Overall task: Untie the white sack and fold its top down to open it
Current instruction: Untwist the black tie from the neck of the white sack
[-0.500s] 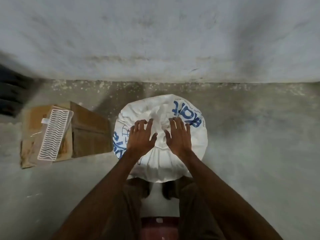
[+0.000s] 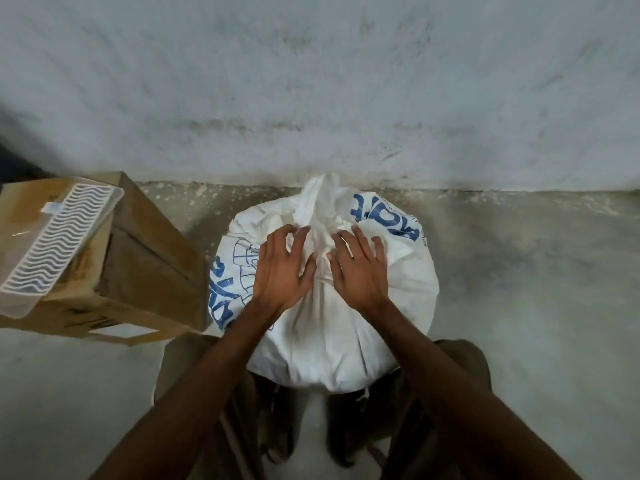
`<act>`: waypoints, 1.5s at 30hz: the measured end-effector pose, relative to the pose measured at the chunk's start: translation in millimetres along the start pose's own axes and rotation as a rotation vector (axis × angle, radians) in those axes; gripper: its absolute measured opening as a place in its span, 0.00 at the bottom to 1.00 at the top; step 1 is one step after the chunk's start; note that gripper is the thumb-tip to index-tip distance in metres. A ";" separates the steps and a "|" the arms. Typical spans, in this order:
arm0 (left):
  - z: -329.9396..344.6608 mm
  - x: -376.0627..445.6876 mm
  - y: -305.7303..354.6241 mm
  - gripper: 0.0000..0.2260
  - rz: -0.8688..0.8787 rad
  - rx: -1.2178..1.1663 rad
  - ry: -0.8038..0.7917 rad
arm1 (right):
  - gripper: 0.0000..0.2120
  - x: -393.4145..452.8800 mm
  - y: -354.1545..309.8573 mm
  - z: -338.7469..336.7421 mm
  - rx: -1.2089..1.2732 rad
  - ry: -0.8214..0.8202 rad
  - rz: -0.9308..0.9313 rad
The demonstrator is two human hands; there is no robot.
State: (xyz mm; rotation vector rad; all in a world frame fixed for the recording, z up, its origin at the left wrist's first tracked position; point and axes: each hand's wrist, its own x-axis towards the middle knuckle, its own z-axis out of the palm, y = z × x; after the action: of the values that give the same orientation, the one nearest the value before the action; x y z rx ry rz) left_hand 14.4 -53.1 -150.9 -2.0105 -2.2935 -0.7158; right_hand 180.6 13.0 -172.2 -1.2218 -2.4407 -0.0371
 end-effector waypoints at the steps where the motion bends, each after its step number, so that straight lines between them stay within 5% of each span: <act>1: 0.0 -6.2 1.6 0.23 0.020 0.007 0.019 | 0.18 -3.4 0.8 0.9 -0.001 0.025 -0.029; 18: -82.3 -114.3 37.6 0.21 -0.022 0.083 -0.032 | 0.17 -106.2 -28.0 -104.0 -0.030 -0.028 -0.156; 25: -34.0 -85.5 8.0 0.21 -0.041 0.010 -0.198 | 0.16 -79.2 -17.1 -53.7 0.119 -0.332 -0.166; 32: 21.1 -27.7 -30.1 0.20 -0.021 -0.190 -0.284 | 0.19 -8.0 10.7 -3.5 0.203 -0.131 -0.159; 36: 48.5 -5.2 -38.6 0.15 -0.019 -0.269 -0.396 | 0.22 1.9 25.2 25.1 0.283 -0.177 -0.144; 42: 58.0 8.2 -56.4 0.18 0.003 -0.272 -0.417 | 0.07 34.2 31.0 37.7 0.552 -0.073 0.031; 45: 58.1 9.2 -66.7 0.18 -0.006 -0.275 -0.442 | 0.08 40.0 37.0 47.3 0.585 -0.084 0.062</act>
State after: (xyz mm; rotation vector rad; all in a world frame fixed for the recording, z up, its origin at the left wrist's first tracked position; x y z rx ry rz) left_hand -33.3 -29.4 -222.1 -2.5050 -2.5441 -0.6753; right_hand 171.4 75.8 -206.5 -1.0359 -2.2344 0.7055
